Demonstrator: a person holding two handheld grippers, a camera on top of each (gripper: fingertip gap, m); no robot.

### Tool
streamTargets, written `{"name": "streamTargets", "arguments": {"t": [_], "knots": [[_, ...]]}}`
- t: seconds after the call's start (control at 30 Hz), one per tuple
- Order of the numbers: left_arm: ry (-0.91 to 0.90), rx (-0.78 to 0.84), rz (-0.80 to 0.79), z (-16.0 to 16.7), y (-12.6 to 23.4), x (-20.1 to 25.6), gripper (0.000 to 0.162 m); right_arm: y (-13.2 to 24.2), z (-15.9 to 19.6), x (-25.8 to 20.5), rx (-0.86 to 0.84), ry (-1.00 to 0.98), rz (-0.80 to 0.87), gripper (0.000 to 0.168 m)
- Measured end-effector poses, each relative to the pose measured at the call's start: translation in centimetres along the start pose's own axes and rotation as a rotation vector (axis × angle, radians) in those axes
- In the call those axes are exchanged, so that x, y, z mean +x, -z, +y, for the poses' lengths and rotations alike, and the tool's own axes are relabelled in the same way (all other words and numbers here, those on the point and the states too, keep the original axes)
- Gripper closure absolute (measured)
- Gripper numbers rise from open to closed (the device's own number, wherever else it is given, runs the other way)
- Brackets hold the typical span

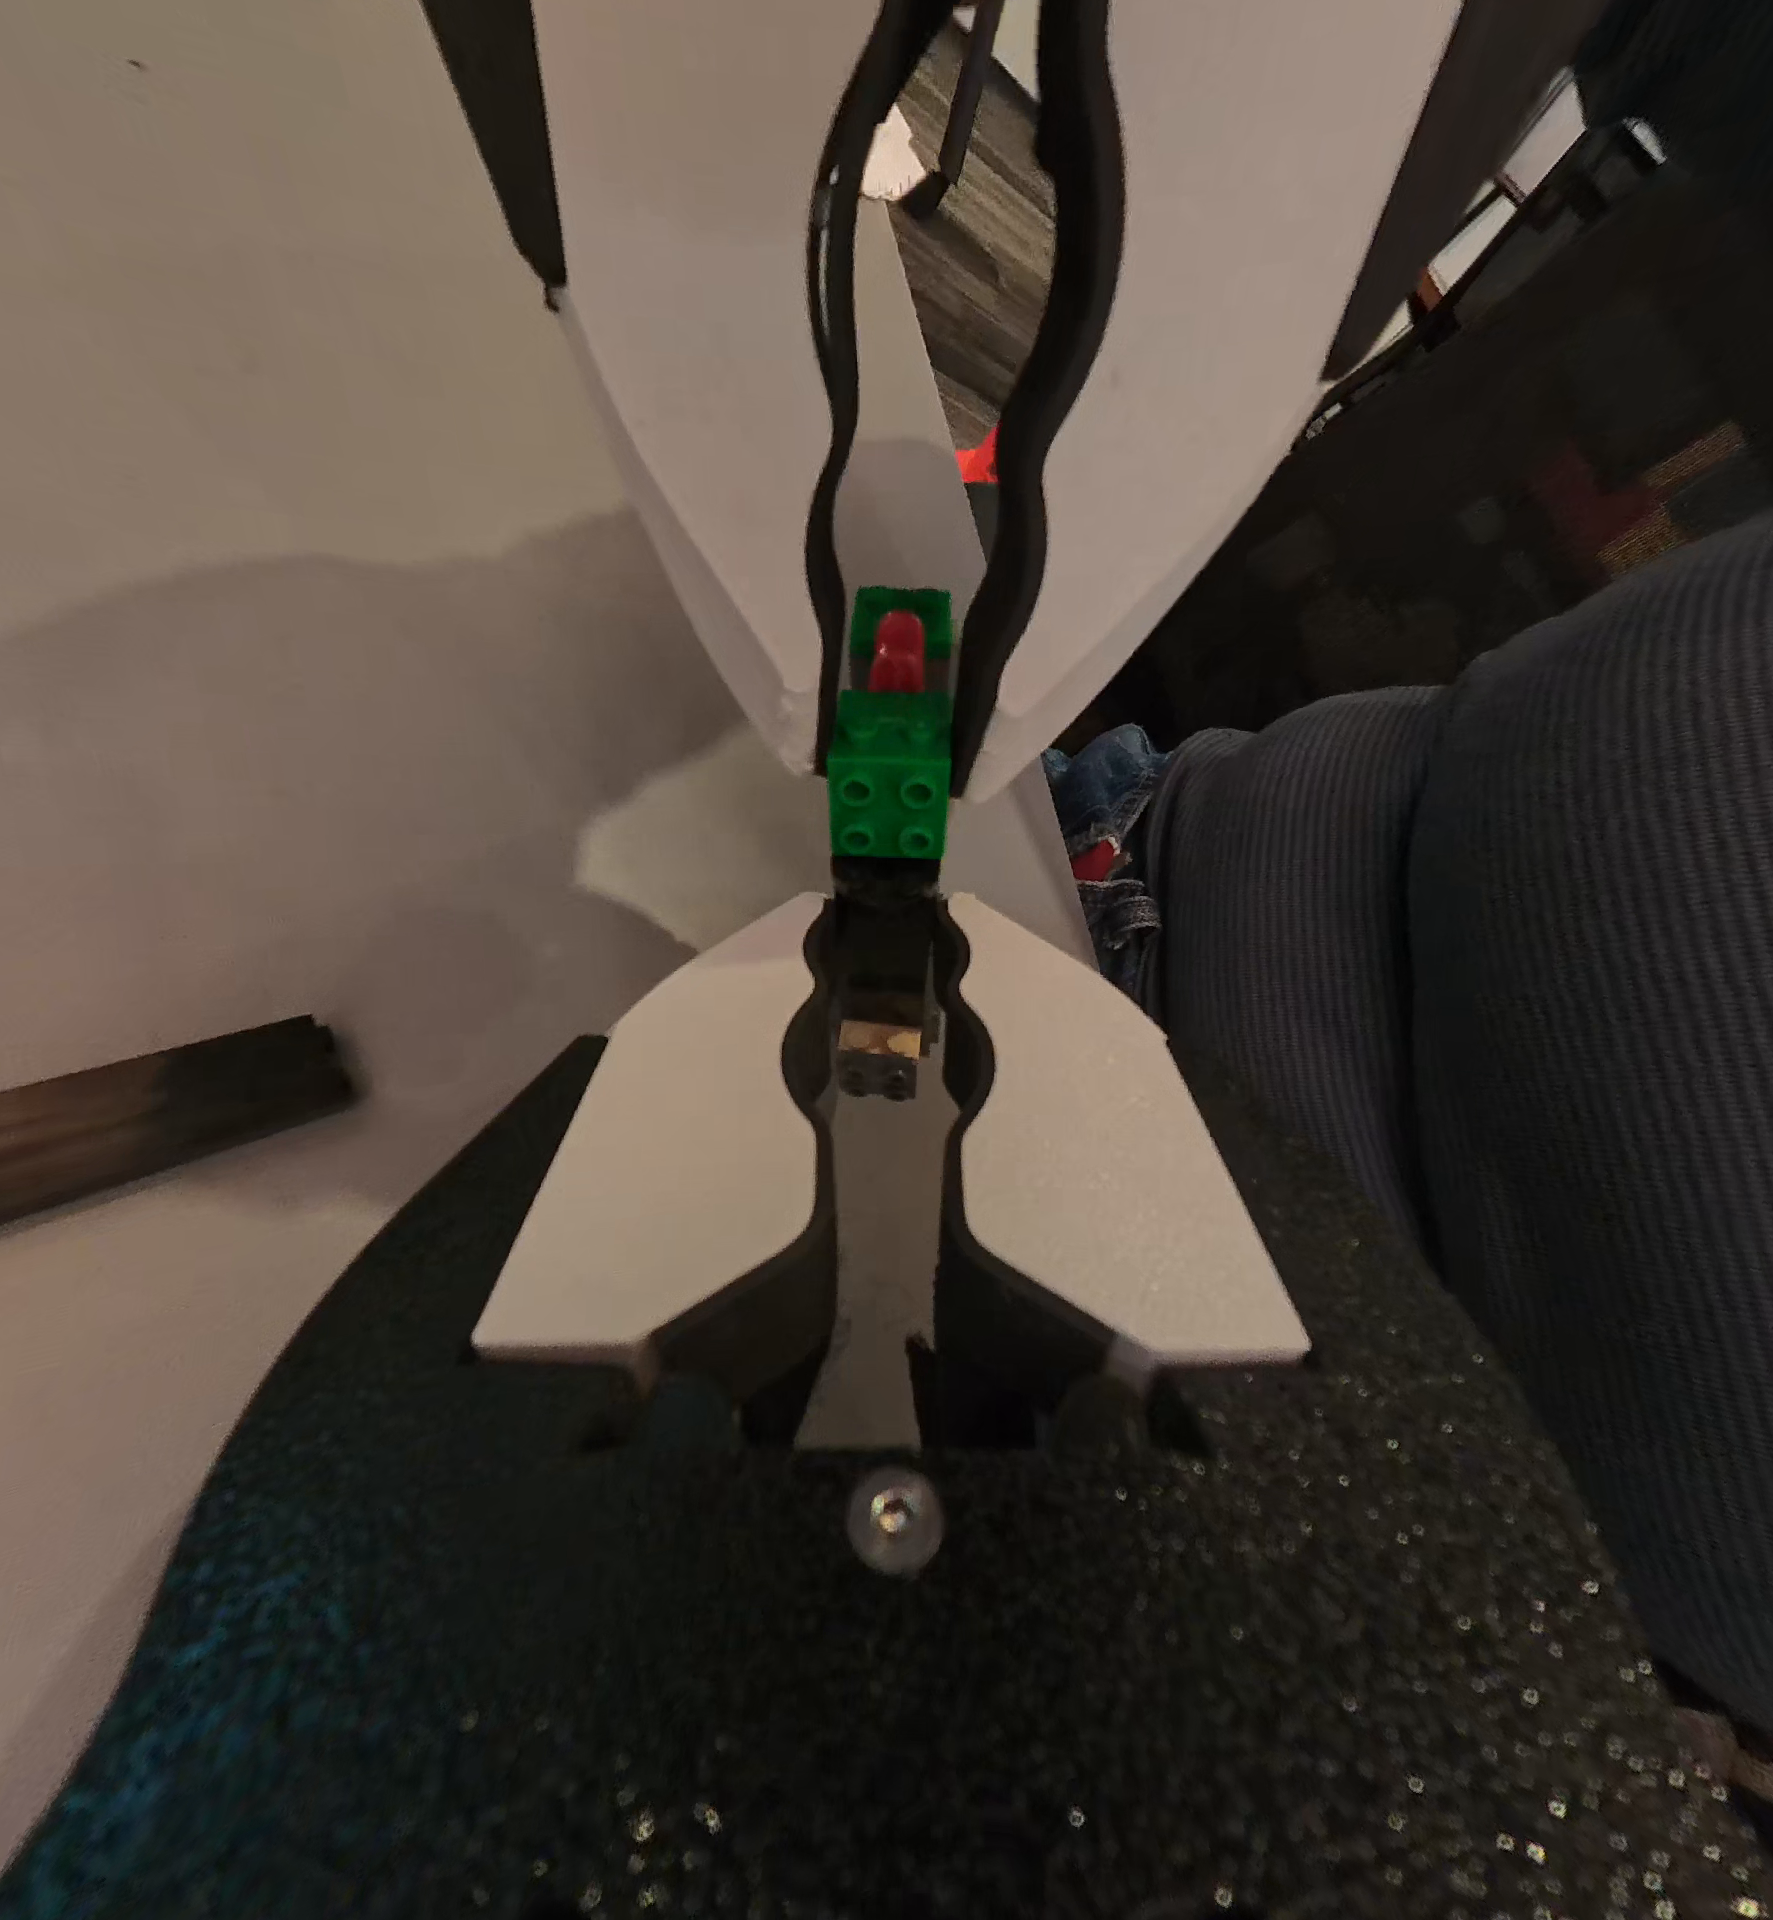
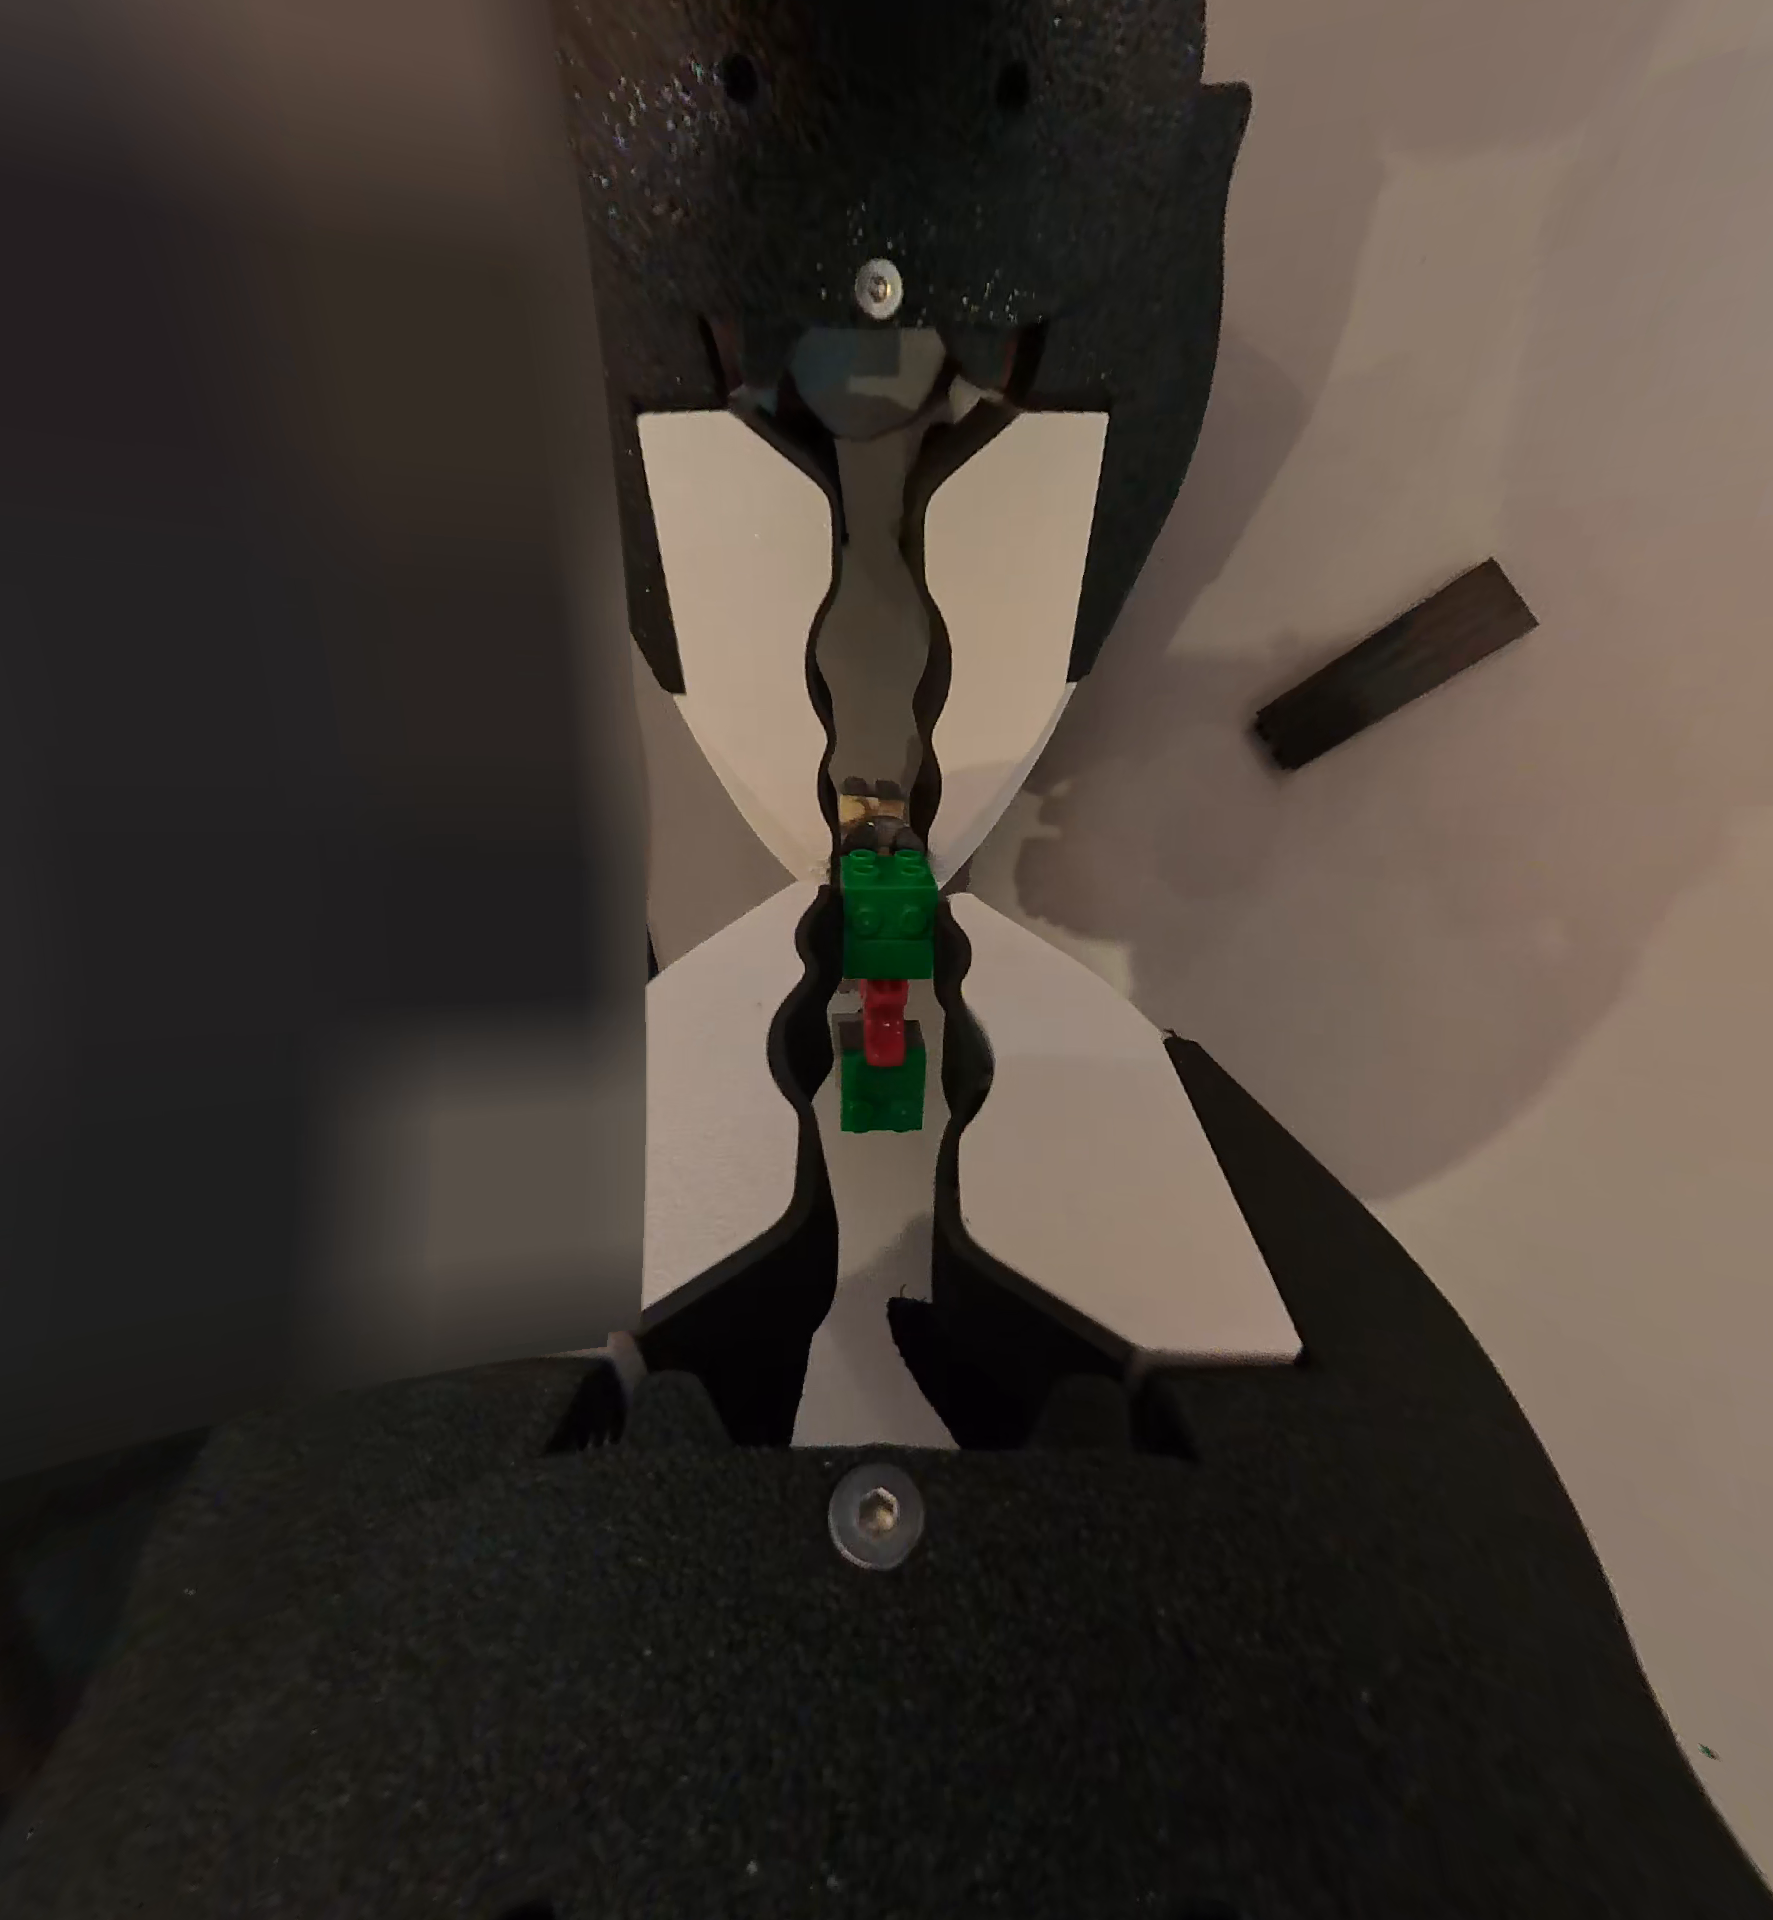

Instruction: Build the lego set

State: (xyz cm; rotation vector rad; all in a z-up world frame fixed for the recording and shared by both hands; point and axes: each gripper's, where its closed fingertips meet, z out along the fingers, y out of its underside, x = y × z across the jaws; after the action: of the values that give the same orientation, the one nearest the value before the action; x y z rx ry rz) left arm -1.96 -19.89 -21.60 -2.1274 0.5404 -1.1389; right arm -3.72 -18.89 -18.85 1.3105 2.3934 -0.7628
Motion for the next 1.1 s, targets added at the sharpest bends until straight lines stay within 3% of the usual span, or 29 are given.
{"name": "streamTargets", "arguments": {"t": [1.1], "knots": [[-0.385, -0.019, -0.383, -1.1, 0.4, -3.1, 0.146, 0.4, 0.0, 1.5, -0.048, 0.32, 0.376, 0.152]]}}
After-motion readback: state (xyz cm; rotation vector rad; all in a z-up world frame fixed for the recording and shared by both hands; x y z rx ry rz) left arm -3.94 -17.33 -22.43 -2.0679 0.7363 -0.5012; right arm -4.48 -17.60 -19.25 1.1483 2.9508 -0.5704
